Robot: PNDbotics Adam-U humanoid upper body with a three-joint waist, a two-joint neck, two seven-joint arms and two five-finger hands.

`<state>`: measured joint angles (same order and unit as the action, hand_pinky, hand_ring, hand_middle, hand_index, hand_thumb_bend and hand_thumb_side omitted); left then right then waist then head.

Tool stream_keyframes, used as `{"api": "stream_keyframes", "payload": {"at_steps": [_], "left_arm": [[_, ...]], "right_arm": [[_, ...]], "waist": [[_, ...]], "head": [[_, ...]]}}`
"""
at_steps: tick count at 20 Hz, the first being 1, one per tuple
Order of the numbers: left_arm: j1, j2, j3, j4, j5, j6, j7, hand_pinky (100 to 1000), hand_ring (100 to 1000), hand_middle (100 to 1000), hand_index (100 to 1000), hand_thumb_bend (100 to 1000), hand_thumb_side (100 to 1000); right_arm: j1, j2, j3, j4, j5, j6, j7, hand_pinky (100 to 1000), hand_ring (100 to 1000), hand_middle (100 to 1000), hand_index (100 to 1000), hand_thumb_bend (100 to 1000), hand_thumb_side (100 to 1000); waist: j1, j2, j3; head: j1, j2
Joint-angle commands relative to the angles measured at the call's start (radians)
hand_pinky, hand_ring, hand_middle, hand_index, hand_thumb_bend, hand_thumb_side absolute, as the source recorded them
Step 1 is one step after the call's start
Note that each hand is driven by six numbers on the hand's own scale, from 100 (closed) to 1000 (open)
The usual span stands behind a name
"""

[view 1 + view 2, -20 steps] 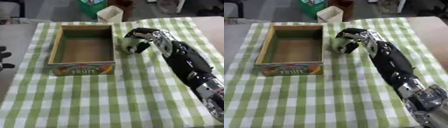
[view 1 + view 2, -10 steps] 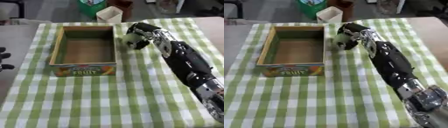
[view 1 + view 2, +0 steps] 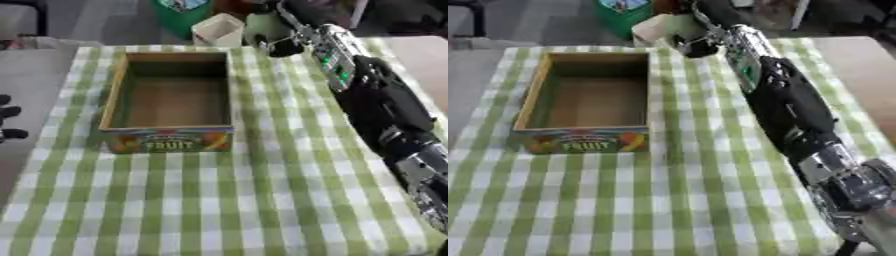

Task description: Pick up objects on the table and place them in the box.

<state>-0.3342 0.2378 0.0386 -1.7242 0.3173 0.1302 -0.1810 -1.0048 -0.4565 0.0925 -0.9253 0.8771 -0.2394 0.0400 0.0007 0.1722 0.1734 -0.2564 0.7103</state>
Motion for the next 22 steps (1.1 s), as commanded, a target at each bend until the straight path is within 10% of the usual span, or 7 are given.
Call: {"api": "stream_keyframes", "payload": {"at_steps": [1, 15, 22], "left_arm": [[-0.011, 0.017, -0.002, -0.014, 0.004, 0.001, -0.002, 598, 777, 726, 713, 214, 207], [-0.017, 0.006, -0.013, -0.013, 0.006, 0.003, -0.013, 598, 776, 725, 712, 217, 206], [-0.017, 0.004, -0.013, -0.013, 0.006, 0.004, -0.013, 598, 776, 725, 712, 219, 207]], "right_arm": [[-0.038, 0.003, 0.016, -0.040, -0.028, -0.013, 0.004, 262, 156, 318, 504, 100, 113], [-0.043, 0.191, 0.096, 0.029, 0.039, -0.084, 0.101, 416, 306, 377, 564, 100, 187], [-0.022, 0.233, 0.121, 0.058, 0.046, -0.109, 0.157, 611, 582, 653, 788, 100, 228]], "waist": [[0.002, -0.020, 0.004], [0.011, -0.018, 0.033], [0.013, -0.015, 0.030]], "head": [[-0.006, -0.008], [-0.036, -0.009], [-0.037, -0.010]]}}
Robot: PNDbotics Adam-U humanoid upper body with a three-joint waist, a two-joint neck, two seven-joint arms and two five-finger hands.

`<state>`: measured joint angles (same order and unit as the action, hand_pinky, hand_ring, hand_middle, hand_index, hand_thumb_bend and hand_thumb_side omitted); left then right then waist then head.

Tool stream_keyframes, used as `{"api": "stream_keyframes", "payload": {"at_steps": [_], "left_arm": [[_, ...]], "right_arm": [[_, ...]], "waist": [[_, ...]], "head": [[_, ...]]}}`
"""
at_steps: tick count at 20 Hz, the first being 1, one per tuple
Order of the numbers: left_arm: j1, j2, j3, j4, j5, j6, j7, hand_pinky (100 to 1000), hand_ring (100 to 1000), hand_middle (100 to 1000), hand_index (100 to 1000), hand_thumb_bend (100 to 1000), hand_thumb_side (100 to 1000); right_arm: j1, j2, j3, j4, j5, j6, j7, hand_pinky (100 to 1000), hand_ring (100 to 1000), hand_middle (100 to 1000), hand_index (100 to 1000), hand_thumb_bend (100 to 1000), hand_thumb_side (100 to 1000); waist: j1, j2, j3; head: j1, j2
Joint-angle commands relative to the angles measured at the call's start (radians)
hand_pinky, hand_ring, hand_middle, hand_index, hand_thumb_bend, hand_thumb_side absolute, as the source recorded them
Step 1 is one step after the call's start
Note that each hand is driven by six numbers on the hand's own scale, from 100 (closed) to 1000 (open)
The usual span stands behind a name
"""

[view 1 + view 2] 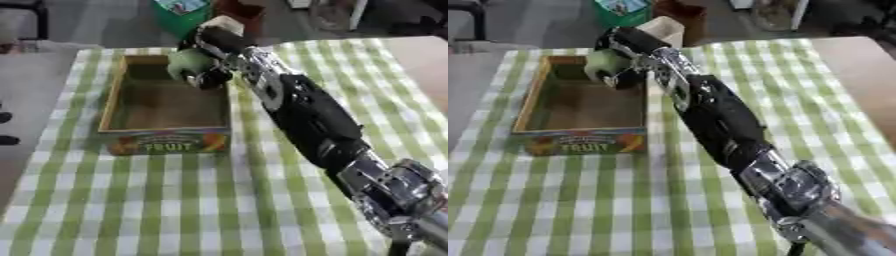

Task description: Pick up objects on the table and place them in the box.

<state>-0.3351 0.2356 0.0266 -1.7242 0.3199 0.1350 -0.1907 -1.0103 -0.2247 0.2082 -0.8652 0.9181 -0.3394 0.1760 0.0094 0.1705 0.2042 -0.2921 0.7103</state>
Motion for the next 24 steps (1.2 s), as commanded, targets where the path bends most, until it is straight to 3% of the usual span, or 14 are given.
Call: {"api": "stream_keyframes", "payload": {"at_steps": [1, 3, 5, 7, 11, 14, 16, 20, 24], "left_arm": [[-0.016, 0.006, -0.001, -0.013, 0.003, -0.001, -0.003, 598, 776, 725, 712, 219, 207], [-0.015, 0.006, 0.000, -0.013, 0.003, -0.002, -0.003, 597, 775, 725, 712, 219, 207], [-0.015, 0.006, 0.000, -0.013, 0.002, -0.002, -0.002, 597, 775, 725, 712, 220, 207], [-0.014, 0.006, 0.001, -0.013, 0.002, -0.002, -0.001, 597, 775, 724, 712, 221, 207], [-0.013, 0.007, 0.003, -0.012, 0.002, -0.002, 0.000, 597, 775, 724, 712, 221, 207], [-0.013, 0.008, 0.004, -0.013, 0.001, -0.003, 0.002, 597, 775, 724, 712, 221, 207], [-0.012, 0.009, 0.006, -0.013, 0.001, -0.004, 0.003, 597, 775, 724, 712, 221, 206], [-0.010, 0.013, 0.012, -0.013, 0.000, -0.006, 0.009, 597, 774, 724, 711, 222, 206], [-0.007, 0.019, 0.018, -0.013, -0.002, -0.007, 0.015, 597, 774, 724, 711, 222, 206]], "right_arm": [[-0.014, 0.004, 0.008, 0.002, 0.003, -0.013, 0.036, 645, 636, 704, 816, 100, 229], [-0.011, 0.006, 0.010, 0.003, -0.005, -0.018, 0.069, 771, 796, 817, 885, 100, 223], [-0.012, 0.003, 0.010, -0.004, -0.019, -0.023, 0.105, 859, 882, 888, 926, 102, 360], [-0.013, -0.003, 0.006, -0.019, -0.038, -0.025, 0.130, 906, 916, 924, 943, 135, 446], [-0.013, -0.020, 0.000, -0.049, -0.077, -0.013, 0.149, 931, 929, 948, 953, 148, 504], [-0.014, -0.039, -0.002, -0.077, -0.113, -0.003, 0.151, 934, 928, 950, 954, 133, 500], [-0.013, -0.057, -0.002, -0.105, -0.146, 0.002, 0.140, 920, 913, 935, 943, 105, 429], [0.007, -0.124, -0.003, -0.190, -0.266, 0.021, 0.064, 823, 816, 830, 881, 100, 108], [0.062, -0.225, -0.007, -0.300, -0.425, 0.078, -0.036, 747, 724, 754, 821, 100, 100]], "waist": [[0.005, -0.013, -0.001], [0.006, -0.013, -0.003], [0.007, -0.012, -0.004], [0.008, -0.012, -0.007], [0.007, -0.011, -0.013], [0.007, -0.011, -0.019], [0.007, -0.012, -0.022], [0.005, -0.011, -0.032], [0.003, -0.008, -0.045]], "head": [[-0.001, -0.010], [-0.001, -0.010], [-0.001, -0.010], [0.000, -0.010], [0.005, -0.011], [0.010, -0.013], [0.013, -0.014], [0.027, -0.015], [0.043, -0.015]]}}
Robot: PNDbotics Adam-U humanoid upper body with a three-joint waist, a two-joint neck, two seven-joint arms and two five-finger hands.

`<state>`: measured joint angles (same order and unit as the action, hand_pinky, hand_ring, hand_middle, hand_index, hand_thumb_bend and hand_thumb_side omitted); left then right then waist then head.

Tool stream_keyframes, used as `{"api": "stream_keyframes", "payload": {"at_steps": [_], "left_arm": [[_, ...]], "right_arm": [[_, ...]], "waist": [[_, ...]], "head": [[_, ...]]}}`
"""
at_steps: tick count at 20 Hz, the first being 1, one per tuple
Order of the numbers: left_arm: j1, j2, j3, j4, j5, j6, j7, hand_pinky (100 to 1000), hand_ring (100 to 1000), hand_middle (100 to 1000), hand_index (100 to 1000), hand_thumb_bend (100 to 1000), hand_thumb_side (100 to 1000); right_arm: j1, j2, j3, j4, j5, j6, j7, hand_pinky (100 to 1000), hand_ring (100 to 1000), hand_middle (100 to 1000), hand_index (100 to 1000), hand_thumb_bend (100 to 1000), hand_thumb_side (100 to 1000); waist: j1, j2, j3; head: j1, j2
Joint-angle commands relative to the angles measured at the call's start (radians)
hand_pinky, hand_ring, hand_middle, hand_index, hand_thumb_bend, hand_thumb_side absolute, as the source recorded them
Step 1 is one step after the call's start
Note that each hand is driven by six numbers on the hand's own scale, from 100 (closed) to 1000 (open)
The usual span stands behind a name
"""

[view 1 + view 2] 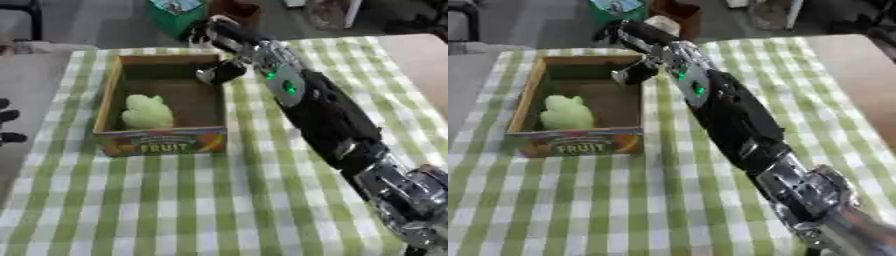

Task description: Pick up objects on the table and place them in the box.

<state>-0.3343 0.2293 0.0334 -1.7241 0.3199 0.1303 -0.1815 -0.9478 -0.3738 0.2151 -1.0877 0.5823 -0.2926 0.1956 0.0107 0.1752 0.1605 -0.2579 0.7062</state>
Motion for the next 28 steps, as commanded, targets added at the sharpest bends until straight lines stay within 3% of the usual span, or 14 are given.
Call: {"api": "stream_keyframes", "payload": {"at_steps": [1, 5, 8, 11, 19, 28], "left_arm": [[-0.007, 0.026, 0.013, -0.013, -0.002, -0.003, 0.007, 597, 774, 724, 711, 223, 207], [-0.007, 0.028, 0.015, -0.014, -0.003, -0.003, 0.009, 597, 774, 724, 710, 224, 208], [-0.006, 0.031, 0.018, -0.014, -0.005, -0.003, 0.011, 597, 774, 724, 710, 225, 209], [-0.007, 0.031, 0.020, -0.014, -0.005, -0.004, 0.013, 597, 774, 724, 710, 226, 210], [-0.006, 0.030, 0.024, -0.014, -0.008, -0.005, 0.017, 597, 773, 723, 710, 228, 212], [-0.003, 0.030, 0.025, -0.014, -0.007, -0.005, 0.018, 597, 773, 724, 710, 228, 215]], "right_arm": [[0.014, -0.098, -0.019, -0.102, -0.128, 0.052, -0.083, 727, 696, 730, 804, 100, 100], [0.082, -0.181, -0.057, -0.177, -0.291, 0.138, -0.225, 663, 596, 615, 718, 100, 134], [0.144, -0.237, -0.068, -0.216, -0.397, 0.182, -0.318, 651, 580, 596, 703, 100, 171], [0.207, -0.273, -0.083, -0.256, -0.457, 0.201, -0.361, 648, 577, 592, 698, 100, 218], [0.324, -0.314, -0.132, -0.333, -0.530, 0.221, -0.422, 645, 573, 585, 695, 100, 273], [0.362, -0.309, -0.148, -0.342, -0.555, 0.224, -0.445, 642, 569, 577, 691, 100, 301]], "waist": [[0.001, -0.012, -0.005], [-0.002, -0.009, -0.014], [-0.005, -0.007, -0.018], [-0.006, -0.004, -0.018], [-0.007, 0.001, -0.026], [-0.003, 0.000, -0.029]], "head": [[0.010, -0.011], [0.020, -0.011], [0.025, -0.011], [0.032, -0.009], [0.056, 0.019], [0.061, 0.038]]}}
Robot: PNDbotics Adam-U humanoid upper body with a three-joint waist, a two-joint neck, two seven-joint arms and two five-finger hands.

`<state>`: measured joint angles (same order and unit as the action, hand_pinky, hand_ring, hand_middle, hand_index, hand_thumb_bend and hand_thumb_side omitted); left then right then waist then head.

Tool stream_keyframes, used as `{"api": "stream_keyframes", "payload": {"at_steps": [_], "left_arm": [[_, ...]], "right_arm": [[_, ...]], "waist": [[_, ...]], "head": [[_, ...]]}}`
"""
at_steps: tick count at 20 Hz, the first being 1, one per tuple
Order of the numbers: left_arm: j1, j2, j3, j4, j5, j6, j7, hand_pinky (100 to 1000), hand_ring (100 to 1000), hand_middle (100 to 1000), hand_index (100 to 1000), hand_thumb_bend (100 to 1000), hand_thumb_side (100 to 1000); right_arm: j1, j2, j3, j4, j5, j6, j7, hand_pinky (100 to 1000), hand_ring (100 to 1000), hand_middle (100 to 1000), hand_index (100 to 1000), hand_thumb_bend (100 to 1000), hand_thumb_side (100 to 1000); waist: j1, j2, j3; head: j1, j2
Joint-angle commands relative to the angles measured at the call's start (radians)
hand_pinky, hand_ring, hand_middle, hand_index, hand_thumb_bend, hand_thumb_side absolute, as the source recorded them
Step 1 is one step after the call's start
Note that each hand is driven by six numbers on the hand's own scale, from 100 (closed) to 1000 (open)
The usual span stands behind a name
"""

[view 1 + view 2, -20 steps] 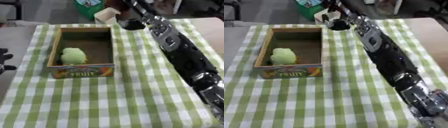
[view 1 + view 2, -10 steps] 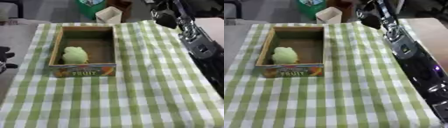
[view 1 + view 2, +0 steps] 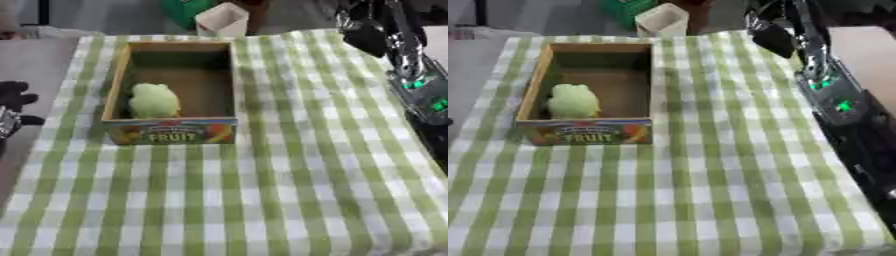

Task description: Pick up objects on the table and place them in the box.

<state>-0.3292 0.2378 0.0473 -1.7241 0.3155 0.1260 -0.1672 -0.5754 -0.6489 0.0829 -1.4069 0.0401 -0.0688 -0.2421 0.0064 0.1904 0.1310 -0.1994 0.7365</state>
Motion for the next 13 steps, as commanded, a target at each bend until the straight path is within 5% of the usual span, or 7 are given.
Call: {"api": "stream_keyframes", "payload": {"at_steps": [1, 13], "left_arm": [[-0.008, 0.021, 0.011, -0.014, -0.003, -0.001, 0.003, 597, 773, 724, 710, 228, 215], [-0.007, 0.021, 0.012, -0.013, -0.003, -0.001, 0.002, 598, 773, 724, 709, 225, 215]], "right_arm": [[-0.010, -0.033, -0.015, -0.022, -0.014, 0.000, -0.007, 642, 569, 577, 691, 100, 301], [-0.003, -0.028, -0.014, -0.017, -0.020, -0.001, -0.006, 642, 568, 572, 689, 100, 303]], "waist": [[0.002, -0.016, 0.000], [0.005, -0.015, -0.005]], "head": [[0.003, 0.009], [0.001, 0.008]]}}
